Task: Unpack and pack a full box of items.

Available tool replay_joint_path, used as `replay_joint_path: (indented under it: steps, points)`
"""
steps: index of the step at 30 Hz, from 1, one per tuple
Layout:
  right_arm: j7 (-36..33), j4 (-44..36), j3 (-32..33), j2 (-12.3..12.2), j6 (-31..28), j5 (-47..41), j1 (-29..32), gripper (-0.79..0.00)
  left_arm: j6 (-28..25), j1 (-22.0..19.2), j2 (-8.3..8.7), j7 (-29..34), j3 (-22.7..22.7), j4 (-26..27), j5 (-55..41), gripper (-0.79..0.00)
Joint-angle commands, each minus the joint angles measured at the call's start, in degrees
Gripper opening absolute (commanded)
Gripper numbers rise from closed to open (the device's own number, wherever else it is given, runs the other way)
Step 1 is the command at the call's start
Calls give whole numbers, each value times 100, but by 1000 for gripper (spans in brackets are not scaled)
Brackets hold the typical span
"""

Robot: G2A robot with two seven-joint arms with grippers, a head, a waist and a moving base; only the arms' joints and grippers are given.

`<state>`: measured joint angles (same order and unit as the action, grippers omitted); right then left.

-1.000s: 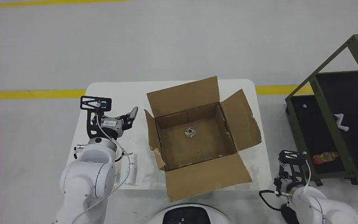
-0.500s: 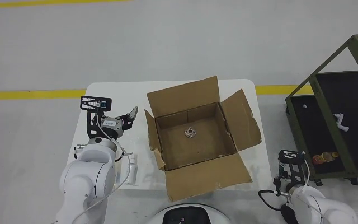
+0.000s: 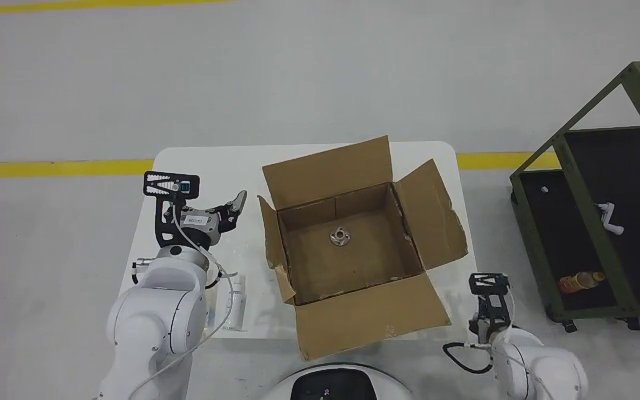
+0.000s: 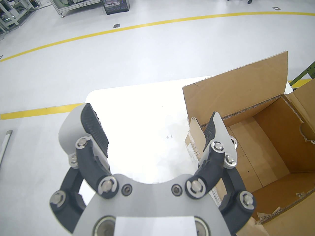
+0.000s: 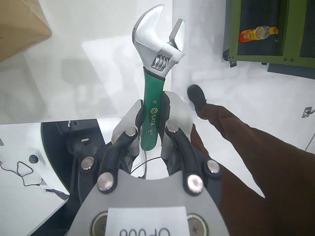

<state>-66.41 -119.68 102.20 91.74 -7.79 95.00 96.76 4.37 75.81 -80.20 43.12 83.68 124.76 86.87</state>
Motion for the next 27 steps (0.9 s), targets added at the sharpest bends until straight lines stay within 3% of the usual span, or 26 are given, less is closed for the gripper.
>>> replay_joint_path:
  steps: [1,22,23,24,27]
  points:
    - [75,126,-74,-7,51,66,-16,-785,0,0,0,0,0,0,0,0]
    - [279,1228,-629,-88,413,460,-555,-785,0,0,0,0,0,0,0,0]
    - [278,1257,-648,-92,414,466,-576,-754,0,0,0,0,0,0,0,0]
    - [271,1286,-664,-96,423,477,-593,-674,0,0,0,0,0,0,0,0]
    - [274,1339,-706,-107,435,486,-627,-674,0,0,0,0,0,0,0,0]
